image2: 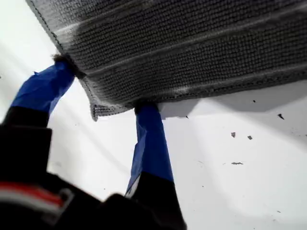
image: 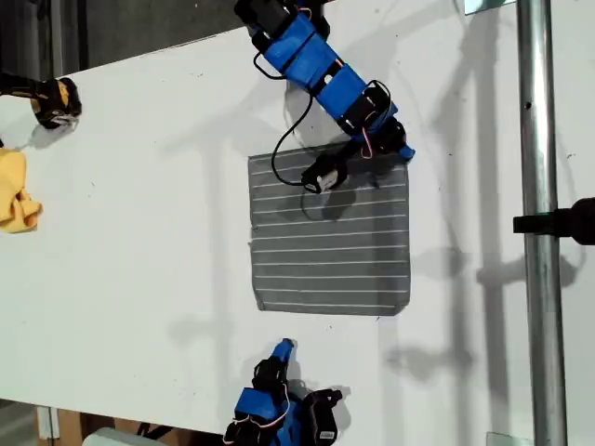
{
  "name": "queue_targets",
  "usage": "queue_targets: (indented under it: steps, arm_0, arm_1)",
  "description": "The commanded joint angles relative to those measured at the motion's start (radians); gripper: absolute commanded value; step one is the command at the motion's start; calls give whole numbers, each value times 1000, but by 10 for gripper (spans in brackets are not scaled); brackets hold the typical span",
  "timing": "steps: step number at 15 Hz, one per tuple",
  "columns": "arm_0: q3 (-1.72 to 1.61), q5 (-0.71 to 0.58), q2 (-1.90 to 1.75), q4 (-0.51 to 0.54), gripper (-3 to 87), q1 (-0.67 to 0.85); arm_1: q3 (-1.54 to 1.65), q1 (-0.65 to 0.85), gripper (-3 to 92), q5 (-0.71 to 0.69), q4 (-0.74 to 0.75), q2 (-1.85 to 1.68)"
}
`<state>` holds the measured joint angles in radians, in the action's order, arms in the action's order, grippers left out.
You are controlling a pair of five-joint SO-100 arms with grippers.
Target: Grasp corners of a towel and fold twice.
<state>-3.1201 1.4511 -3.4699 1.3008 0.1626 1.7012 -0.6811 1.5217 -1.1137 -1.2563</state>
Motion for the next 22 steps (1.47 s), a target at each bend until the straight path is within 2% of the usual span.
queue_targets:
  steps: [1, 4, 7, 9, 10, 12, 14, 16, 20, 22]
  arm_0:
    - [2, -11, -3, 0, -10, -3]
    - [2, -12, -3, 0, -10, -5]
    - [6, -11, -5, -3, -9, -9]
    - [84, 38, 8, -31, -10, -72]
    - [206, 94, 127, -29, -10, -121]
    - [540, 149, 638, -61, -10, -247]
    - [810, 66, 1040, -175, -10, -334]
    - [1019, -44, 1345, -230, -10, -414]
    - [1460, -160, 1884, -227, -10, -566]
    - [1713, -183, 2094, -156, -10, -620]
  arm_1:
    - [-44, 23, 122, -3, 5, -12]
    - [-46, 18, 3, -9, 31, 11]
    - [-43, 15, -2, -21, 29, 12]
    - [-44, 21, -2, -25, 31, 28]
    - [-44, 28, -2, -29, 37, 32]
    - [-49, 40, -2, -44, 44, 32]
    - [-54, 51, -2, -66, 41, 29]
    - [-55, 51, -2, -66, 34, 26]
    - [-57, 52, -2, -69, 28, 26]
    - [-57, 54, -2, -69, 23, 26]
